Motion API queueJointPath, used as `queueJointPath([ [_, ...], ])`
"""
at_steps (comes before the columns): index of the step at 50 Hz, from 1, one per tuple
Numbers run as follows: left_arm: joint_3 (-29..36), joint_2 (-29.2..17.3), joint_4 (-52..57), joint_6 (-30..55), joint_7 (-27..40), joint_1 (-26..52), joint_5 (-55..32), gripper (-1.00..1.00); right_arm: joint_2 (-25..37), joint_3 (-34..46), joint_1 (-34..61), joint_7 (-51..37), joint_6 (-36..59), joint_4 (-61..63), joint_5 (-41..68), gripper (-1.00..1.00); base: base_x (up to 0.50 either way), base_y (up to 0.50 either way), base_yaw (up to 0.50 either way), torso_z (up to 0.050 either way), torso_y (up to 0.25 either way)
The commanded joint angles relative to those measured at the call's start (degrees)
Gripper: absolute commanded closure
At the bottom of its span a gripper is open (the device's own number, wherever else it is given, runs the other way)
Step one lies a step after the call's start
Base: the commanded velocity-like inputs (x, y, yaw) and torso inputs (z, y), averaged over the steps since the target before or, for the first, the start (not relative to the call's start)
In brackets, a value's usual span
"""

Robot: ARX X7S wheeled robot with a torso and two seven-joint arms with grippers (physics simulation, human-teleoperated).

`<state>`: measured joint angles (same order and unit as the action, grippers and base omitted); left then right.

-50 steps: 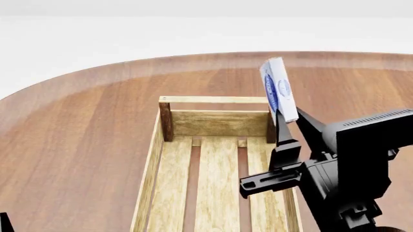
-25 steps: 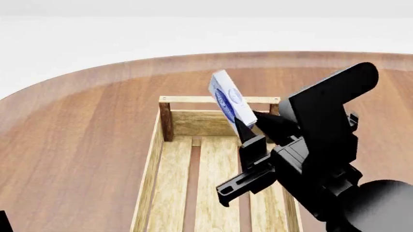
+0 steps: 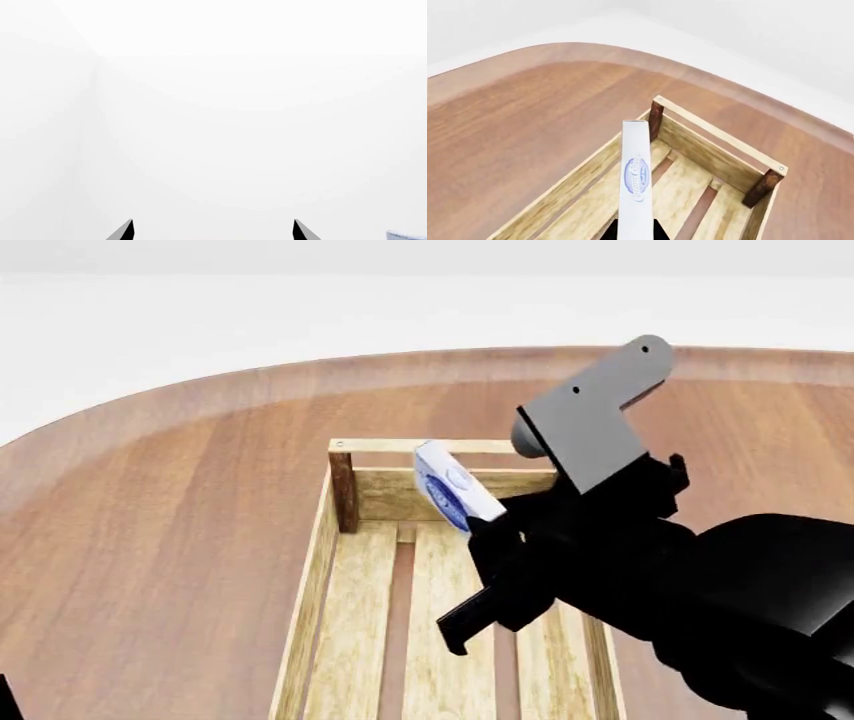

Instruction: Pick up the cream cheese and put it in the tray.

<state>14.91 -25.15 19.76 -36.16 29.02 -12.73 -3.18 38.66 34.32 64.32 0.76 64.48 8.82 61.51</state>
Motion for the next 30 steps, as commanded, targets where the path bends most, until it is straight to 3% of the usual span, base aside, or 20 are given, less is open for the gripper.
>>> queueJointPath([
  [1, -0.4, 0.1, -0.3, 0.2, 0.5, 0.0, 0.2, -1.00, -2.4, 3.6, 4.7, 2.0, 3.9, -4.4, -1.8, 1.00, 0.00, 0.00, 0.00, 0.000, 0.010],
  [30, -0.4, 0.9, -0.6, 2.2, 1.4, 0.2, 4.5, -1.00, -3.0, 5.9, 5.2, 2.0, 4.1, -4.9, -2.8, 1.00, 0.00, 0.00, 0.00, 0.000, 0.000],
])
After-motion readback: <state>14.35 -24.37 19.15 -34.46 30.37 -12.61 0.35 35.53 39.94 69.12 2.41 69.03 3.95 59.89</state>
